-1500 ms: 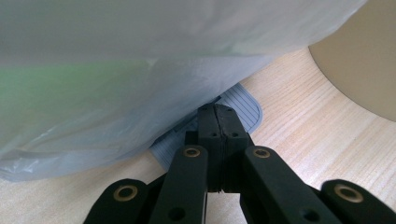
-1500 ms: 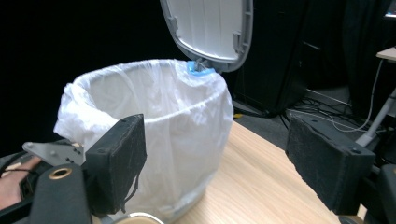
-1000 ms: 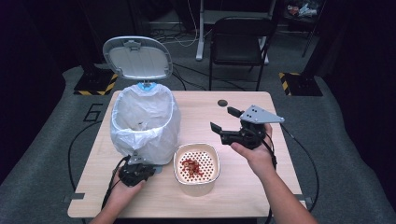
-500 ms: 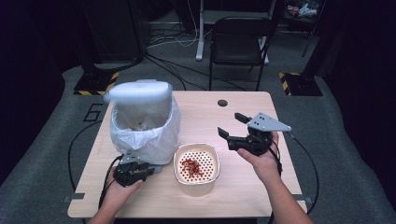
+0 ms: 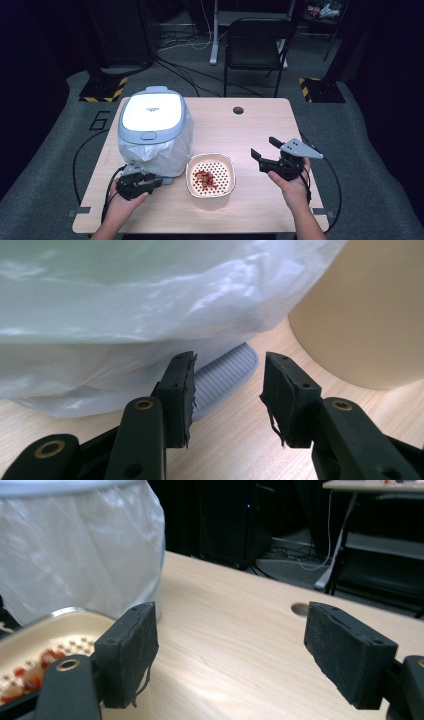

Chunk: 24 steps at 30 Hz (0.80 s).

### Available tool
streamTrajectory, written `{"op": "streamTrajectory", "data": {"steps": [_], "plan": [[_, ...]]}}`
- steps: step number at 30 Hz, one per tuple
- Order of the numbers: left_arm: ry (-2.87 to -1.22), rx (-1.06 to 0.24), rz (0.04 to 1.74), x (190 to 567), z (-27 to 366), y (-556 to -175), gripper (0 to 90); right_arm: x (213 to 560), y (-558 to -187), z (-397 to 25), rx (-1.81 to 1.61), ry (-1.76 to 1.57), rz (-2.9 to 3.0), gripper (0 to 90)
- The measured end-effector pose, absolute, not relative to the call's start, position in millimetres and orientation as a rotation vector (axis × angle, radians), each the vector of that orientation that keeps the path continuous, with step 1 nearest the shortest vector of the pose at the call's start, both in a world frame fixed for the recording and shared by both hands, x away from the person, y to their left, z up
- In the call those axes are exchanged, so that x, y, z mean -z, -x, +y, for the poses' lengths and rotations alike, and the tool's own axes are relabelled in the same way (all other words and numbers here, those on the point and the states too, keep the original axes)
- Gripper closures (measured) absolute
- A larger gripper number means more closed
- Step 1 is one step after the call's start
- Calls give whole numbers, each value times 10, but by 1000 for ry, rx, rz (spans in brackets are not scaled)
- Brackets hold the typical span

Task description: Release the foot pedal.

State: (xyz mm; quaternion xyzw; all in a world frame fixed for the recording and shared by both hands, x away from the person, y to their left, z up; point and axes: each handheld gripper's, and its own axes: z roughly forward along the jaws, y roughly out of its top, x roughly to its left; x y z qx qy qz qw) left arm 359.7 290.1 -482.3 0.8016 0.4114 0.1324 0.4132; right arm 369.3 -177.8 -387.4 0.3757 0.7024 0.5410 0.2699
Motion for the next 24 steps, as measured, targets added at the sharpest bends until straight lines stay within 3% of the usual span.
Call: {"op": "streamTrajectory", "data": {"steps": [12, 24], "plan": [[-2002, -312, 1052, 4830, 2972, -3614, 558, 4151, -3700, -1844, -1391, -1052, 1902, 210], [-1980, -307, 1073, 4832, 3052, -3605, 496, 4485, -3773, -2042, -1259, -1119, 1897, 183]]}}
